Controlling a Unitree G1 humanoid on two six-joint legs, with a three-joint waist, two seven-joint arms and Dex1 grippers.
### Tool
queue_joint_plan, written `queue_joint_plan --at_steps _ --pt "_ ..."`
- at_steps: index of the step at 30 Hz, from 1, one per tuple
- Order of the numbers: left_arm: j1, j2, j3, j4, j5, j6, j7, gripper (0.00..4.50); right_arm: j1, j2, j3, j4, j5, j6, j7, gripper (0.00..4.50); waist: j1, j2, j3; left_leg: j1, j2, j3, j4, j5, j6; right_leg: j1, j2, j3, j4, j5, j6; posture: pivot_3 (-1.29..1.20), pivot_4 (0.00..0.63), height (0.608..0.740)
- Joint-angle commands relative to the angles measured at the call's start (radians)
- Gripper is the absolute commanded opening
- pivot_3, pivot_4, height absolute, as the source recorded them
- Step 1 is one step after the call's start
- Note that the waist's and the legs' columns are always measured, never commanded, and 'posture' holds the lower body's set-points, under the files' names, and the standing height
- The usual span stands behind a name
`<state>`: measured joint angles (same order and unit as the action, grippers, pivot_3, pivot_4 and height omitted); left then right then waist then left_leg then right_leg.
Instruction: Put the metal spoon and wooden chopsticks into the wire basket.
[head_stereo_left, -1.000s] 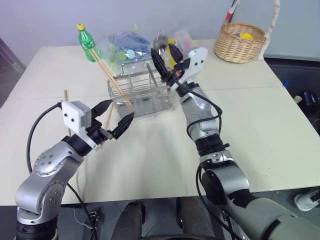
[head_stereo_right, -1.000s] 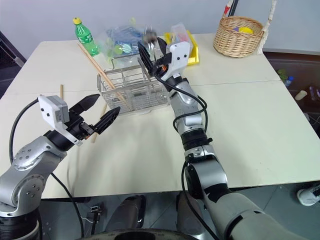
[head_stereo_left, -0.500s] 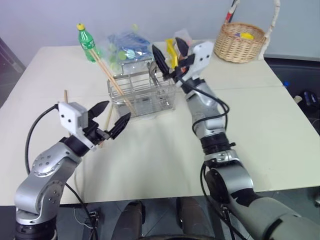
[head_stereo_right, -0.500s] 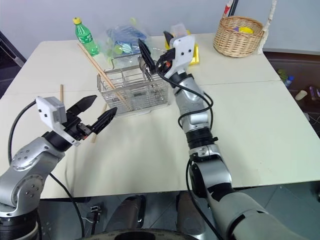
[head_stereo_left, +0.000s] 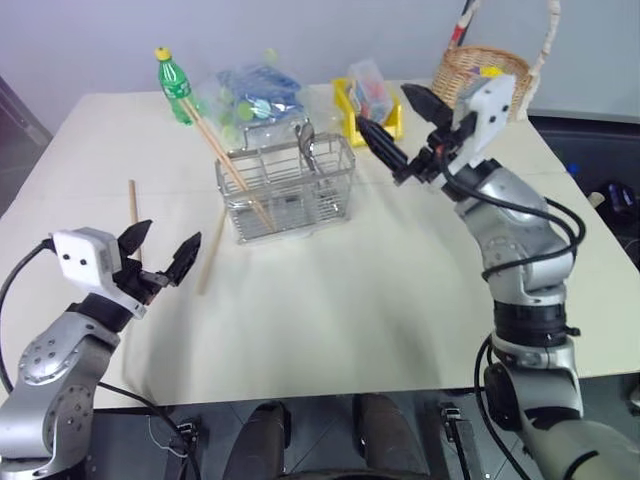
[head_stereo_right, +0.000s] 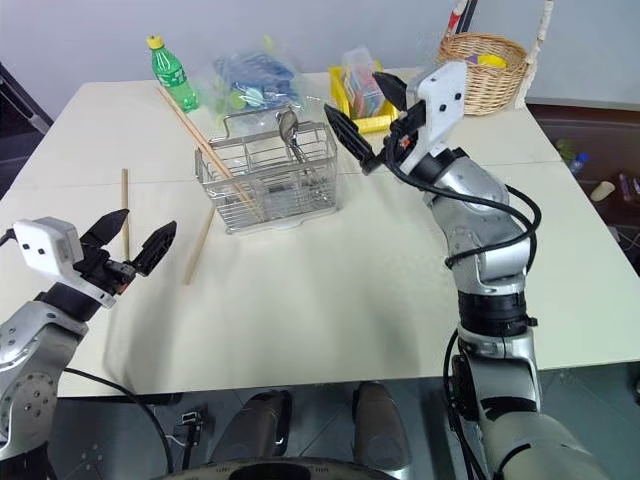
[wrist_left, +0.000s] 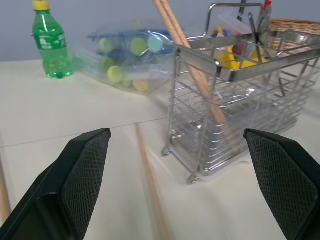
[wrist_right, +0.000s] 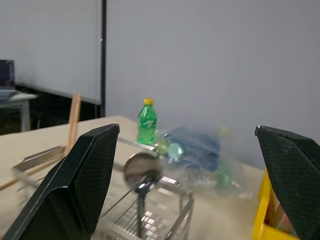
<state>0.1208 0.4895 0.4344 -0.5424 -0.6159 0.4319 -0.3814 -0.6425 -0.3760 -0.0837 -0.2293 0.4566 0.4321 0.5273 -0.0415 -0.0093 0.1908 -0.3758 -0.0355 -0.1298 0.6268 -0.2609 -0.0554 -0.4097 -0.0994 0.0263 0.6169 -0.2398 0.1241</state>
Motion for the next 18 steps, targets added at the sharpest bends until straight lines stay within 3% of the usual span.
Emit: queue_joint_plan --at_steps 1,12,18 --pt "0.001 -0.009 0.013 0.022 0.048 -0.052 0.012 4.50 0.062 -0.022 -0.011 -0.136 0.058 0.069 0.000 4.46 0.002 0.000 0.000 0.000 0.000 0.000 0.000 0.000 0.000 0.000 0.000 0.000 0.000 0.000 0.000 0.00 0.150 0.740" --pt "-0.032 -0.061 -0.019 0.070 0.121 -0.065 0.078 4.50 0.370 -0.139 -0.030 -0.382 0.166 0.191 0.059 4.46 0.028 -0.001 0.000 -0.001 0.000 0.000 0.001 0.000 0.000 0.001 0.000 0.000 -0.003 0.000 0.000 0.00 0.150 0.740" --pt "-0.078 -0.100 -0.027 0.097 0.143 -0.005 0.171 4.50 0.506 -0.237 -0.048 -0.423 0.162 0.136 0.172 4.46 0.031 -0.001 -0.001 -0.001 0.000 0.000 0.001 0.000 0.000 0.001 0.000 0.000 -0.004 0.000 0.000 0.00 0.150 0.740"
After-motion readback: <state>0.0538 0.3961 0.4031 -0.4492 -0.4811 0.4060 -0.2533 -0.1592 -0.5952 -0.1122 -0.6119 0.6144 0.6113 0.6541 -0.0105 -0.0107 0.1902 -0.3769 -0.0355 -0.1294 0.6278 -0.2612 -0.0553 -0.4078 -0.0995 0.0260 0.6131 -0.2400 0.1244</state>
